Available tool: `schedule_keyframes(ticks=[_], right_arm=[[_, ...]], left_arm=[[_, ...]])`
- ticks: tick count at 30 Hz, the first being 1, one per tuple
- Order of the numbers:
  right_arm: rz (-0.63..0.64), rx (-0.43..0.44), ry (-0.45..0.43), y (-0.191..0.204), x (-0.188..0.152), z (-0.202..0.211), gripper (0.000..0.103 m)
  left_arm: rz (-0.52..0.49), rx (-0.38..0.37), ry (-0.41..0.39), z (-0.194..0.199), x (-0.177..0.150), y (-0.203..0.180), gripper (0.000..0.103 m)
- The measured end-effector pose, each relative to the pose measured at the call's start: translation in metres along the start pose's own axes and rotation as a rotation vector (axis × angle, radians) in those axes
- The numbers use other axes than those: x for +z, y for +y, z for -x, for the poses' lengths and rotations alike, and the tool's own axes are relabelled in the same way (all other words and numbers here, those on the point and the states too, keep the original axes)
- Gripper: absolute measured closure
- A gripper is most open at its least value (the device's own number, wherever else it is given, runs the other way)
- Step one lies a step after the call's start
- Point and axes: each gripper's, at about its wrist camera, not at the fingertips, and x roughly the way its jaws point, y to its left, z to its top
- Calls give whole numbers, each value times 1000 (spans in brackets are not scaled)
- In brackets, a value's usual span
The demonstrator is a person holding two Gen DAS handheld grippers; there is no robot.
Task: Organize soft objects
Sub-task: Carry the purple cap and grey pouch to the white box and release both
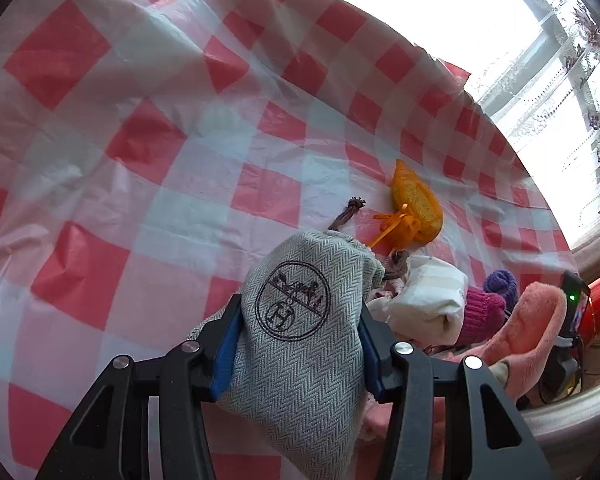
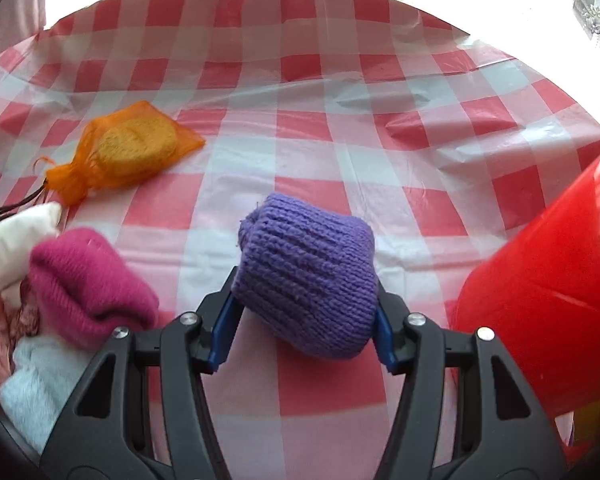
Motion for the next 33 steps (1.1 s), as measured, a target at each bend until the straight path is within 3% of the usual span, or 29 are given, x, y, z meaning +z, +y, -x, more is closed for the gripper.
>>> schedule_keyframes(ticks=[6,14,33], right_arm=[[5,19,-14,-8,-39,37,43],[32,25,-19,-27,-80,81,43],[22,77,-31,-70,-133,159,42]], left_arm=[[32,86,-19,21,-32,10,52],[85,115,-26,47,-73,15,52],[33,49,-68,120,-147,-23,52]])
